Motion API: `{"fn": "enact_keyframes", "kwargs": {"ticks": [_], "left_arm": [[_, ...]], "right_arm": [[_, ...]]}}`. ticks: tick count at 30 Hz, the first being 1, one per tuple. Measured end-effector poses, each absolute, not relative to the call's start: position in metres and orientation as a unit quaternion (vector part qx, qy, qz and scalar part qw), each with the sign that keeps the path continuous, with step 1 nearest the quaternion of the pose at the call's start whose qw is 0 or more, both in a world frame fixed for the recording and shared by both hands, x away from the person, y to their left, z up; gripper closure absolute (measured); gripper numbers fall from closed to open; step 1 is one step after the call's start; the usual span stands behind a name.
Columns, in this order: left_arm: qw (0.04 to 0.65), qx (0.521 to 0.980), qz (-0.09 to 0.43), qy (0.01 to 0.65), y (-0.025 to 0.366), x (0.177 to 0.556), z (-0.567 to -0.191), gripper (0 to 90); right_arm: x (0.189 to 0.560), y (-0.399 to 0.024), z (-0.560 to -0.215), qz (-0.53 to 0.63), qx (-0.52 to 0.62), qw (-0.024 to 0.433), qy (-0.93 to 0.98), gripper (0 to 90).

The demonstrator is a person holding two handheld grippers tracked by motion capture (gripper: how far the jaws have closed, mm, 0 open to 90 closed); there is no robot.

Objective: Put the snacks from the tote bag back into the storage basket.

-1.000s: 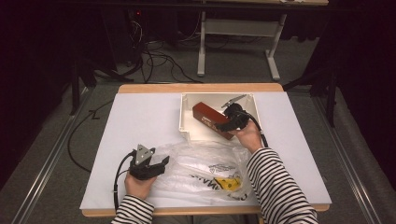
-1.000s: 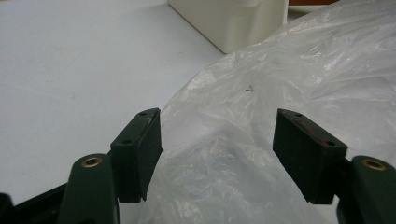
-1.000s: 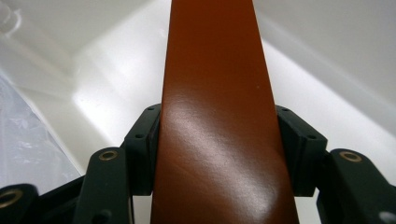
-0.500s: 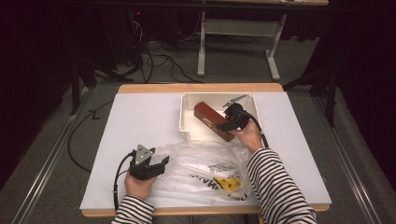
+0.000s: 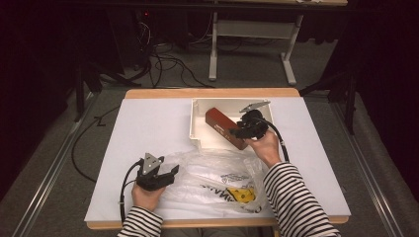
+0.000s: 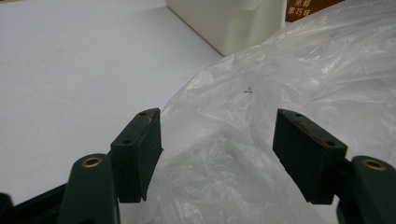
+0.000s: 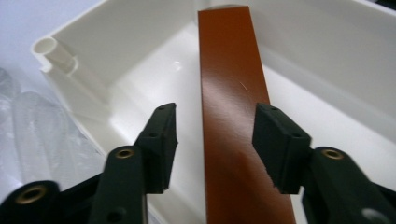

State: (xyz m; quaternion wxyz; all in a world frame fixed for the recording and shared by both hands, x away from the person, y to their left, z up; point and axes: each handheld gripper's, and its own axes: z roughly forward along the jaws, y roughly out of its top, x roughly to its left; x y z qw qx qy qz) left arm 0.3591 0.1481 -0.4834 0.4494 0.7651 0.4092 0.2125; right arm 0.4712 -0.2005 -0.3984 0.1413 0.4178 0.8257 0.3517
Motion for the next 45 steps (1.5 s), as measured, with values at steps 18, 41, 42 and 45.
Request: {"fn": "enact_keyframes", "kwargs": {"ticks": [18,41,42,45], "left_arm": [[0.451,0.764,0.213,0.410,0.148,0.359,-0.483,33.3],[0.446,0.763,0.214,0.417,0.149,0.360,-0.484,33.1],[0.446,0.763,0.214,0.417,0.149,0.360,-0.483,33.1],[0.446,0.763,0.216,0.415,0.149,0.359,-0.483,33.2]], "right_arm": [[0.451,-0.182,-0.400,0.347,0.395,0.112,0.843,69.5],[0.447,-0.187,-0.429,0.311,0.402,0.105,0.855,88.3],[0.447,-0.187,-0.429,0.307,0.404,0.105,0.855,88.3],[0.448,-0.187,-0.431,0.301,0.413,0.106,0.853,88.8]]}}
